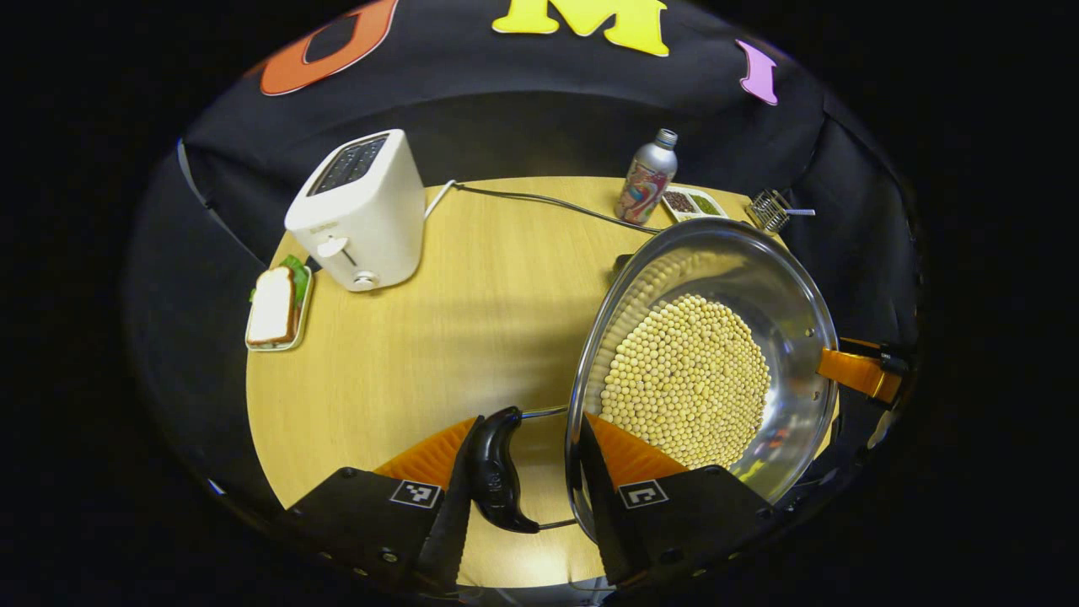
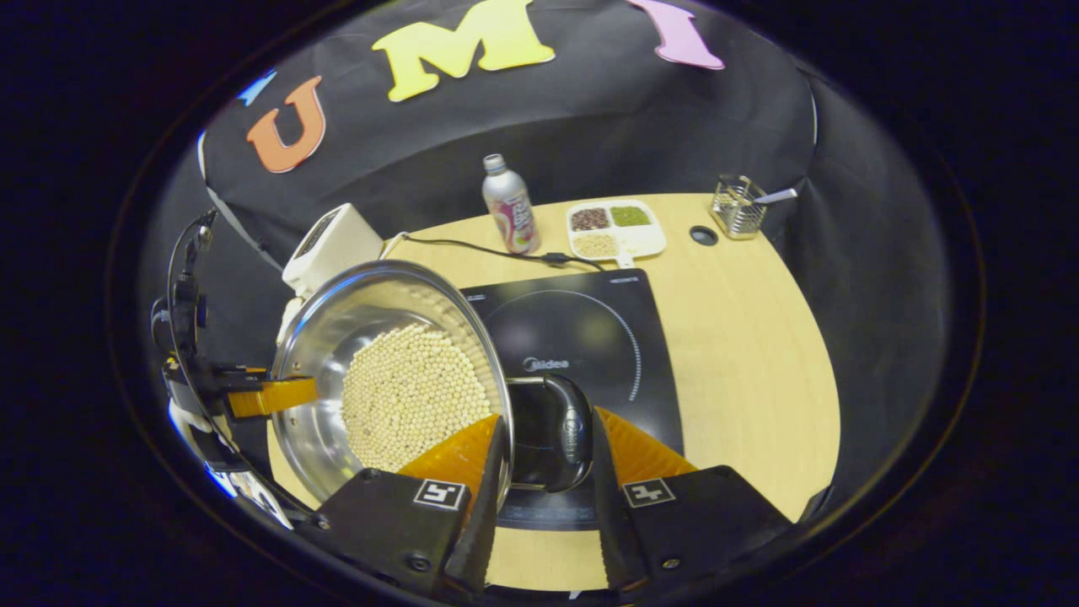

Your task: First push the handle of the pot to place it horizontally, then grasp the pot with both hands and set it on the induction cooktop.

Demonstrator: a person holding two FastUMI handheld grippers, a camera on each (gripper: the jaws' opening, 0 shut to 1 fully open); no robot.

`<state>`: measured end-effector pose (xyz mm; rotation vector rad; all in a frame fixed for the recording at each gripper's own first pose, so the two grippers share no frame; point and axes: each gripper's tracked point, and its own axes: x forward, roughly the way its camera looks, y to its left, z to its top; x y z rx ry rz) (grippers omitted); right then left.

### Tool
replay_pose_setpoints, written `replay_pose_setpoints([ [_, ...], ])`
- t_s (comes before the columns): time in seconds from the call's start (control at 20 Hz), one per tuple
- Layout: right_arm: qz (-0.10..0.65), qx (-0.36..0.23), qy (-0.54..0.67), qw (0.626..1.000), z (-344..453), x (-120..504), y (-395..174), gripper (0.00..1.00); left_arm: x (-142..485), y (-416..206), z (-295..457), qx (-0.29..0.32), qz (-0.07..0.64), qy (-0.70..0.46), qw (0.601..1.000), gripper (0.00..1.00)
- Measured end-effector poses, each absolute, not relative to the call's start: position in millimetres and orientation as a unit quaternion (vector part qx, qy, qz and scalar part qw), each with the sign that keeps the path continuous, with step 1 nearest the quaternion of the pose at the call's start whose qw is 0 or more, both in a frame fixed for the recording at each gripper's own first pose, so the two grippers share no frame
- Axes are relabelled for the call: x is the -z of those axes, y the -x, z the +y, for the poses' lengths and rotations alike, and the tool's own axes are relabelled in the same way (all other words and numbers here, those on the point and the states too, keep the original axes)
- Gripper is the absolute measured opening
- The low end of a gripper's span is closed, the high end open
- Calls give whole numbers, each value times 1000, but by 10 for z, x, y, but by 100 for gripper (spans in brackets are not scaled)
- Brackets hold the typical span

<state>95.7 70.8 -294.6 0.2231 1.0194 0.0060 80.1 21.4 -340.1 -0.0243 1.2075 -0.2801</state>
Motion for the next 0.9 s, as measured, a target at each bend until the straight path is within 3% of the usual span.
replay_pose_setpoints([
  [0.3, 495, 14, -106, 862, 141, 3016, -945, 51, 3483, -857, -373, 146, 573, 10, 807, 61],
  [0.35, 497, 15, -104, 861, 53, 3055, -974, 51, 3501, -876, -449, 146, 573, 11, 806, 57],
  [0.4, 499, 14, -102, 861, -29, 3077, -1006, 51, 3523, -882, -529, 146, 575, 11, 805, 61],
  [0.9, 514, -3, -80, 854, -459, 3251, -1397, 51, 3706, -1114, -902, 131, 589, 22, 797, 61],
])
